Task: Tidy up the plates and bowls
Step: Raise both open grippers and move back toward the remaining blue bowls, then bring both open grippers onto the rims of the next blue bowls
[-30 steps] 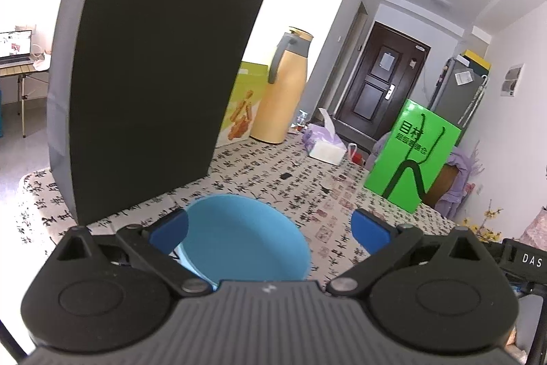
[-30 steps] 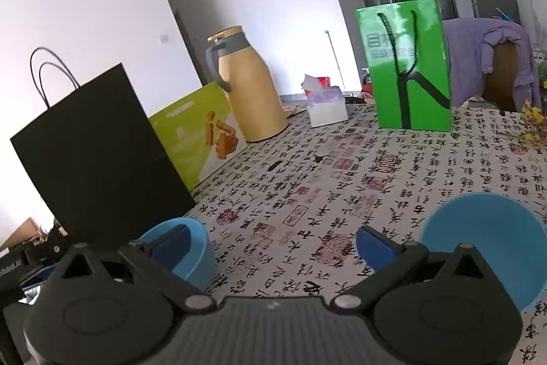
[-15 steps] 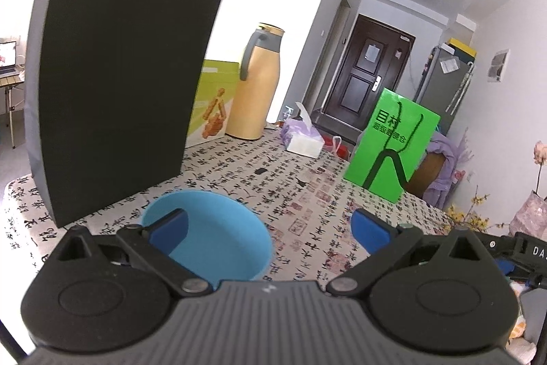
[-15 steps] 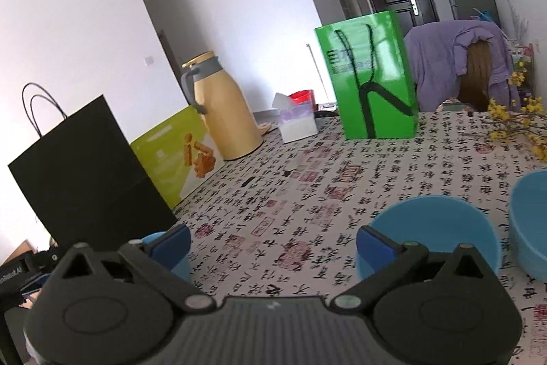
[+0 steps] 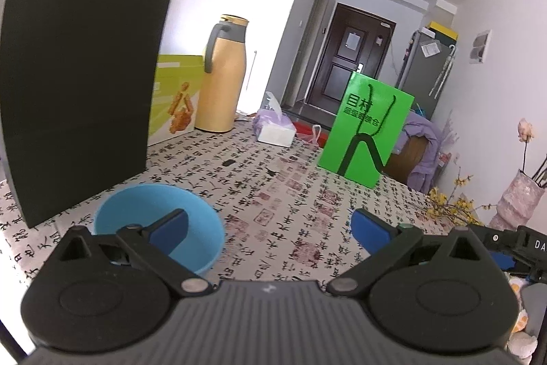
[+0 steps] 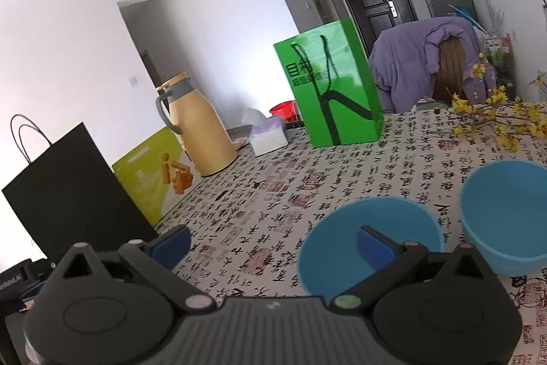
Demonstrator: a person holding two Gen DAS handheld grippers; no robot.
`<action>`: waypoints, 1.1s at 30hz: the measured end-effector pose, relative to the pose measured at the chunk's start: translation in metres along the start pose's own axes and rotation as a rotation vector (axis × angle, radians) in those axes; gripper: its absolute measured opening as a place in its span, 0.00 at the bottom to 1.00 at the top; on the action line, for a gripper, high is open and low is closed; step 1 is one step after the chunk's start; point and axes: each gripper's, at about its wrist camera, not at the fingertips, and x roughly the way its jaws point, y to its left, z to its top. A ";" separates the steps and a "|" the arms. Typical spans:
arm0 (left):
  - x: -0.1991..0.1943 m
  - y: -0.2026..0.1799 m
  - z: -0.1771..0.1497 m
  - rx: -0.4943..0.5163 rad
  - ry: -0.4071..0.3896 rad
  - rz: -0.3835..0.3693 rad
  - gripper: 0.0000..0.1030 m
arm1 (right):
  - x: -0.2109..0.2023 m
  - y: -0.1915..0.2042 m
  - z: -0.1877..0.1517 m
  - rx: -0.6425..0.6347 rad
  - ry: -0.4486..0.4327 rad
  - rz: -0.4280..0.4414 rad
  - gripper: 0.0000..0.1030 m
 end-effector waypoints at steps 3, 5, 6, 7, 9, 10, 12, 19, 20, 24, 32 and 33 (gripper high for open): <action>0.004 -0.008 -0.001 0.006 0.008 -0.008 1.00 | -0.005 -0.009 0.000 0.005 -0.011 -0.022 1.00; 0.006 -0.013 -0.003 -0.001 0.019 -0.019 1.00 | -0.007 -0.014 -0.001 0.003 -0.017 -0.038 1.00; 0.008 -0.015 -0.003 -0.004 0.025 -0.023 1.00 | -0.008 -0.016 -0.001 0.003 -0.020 -0.043 1.00; 0.010 -0.017 -0.003 -0.006 0.033 -0.031 1.00 | -0.009 -0.019 -0.001 0.004 -0.022 -0.050 1.00; 0.013 -0.022 -0.004 -0.009 0.045 -0.038 1.00 | -0.011 -0.024 -0.001 0.004 -0.022 -0.061 1.00; 0.015 -0.024 -0.005 -0.008 0.047 -0.040 1.00 | -0.012 -0.027 -0.001 0.003 -0.021 -0.066 1.00; 0.018 -0.030 -0.006 -0.006 0.053 -0.041 1.00 | -0.015 -0.033 -0.001 0.008 -0.022 -0.067 1.00; 0.030 -0.052 -0.010 0.023 0.082 -0.047 1.00 | -0.021 -0.051 -0.002 0.004 -0.020 -0.103 1.00; 0.032 -0.055 -0.011 0.029 0.087 -0.048 1.00 | -0.022 -0.055 -0.002 0.008 -0.021 -0.107 1.00; 0.039 -0.070 -0.013 0.060 0.094 -0.063 1.00 | -0.025 -0.069 -0.001 0.020 -0.019 -0.150 1.00; 0.058 -0.106 -0.021 0.103 0.131 -0.116 1.00 | -0.032 -0.087 0.002 -0.004 -0.004 -0.204 1.00; 0.060 -0.110 -0.021 0.106 0.135 -0.122 1.00 | -0.031 -0.087 0.003 -0.006 -0.001 -0.207 1.00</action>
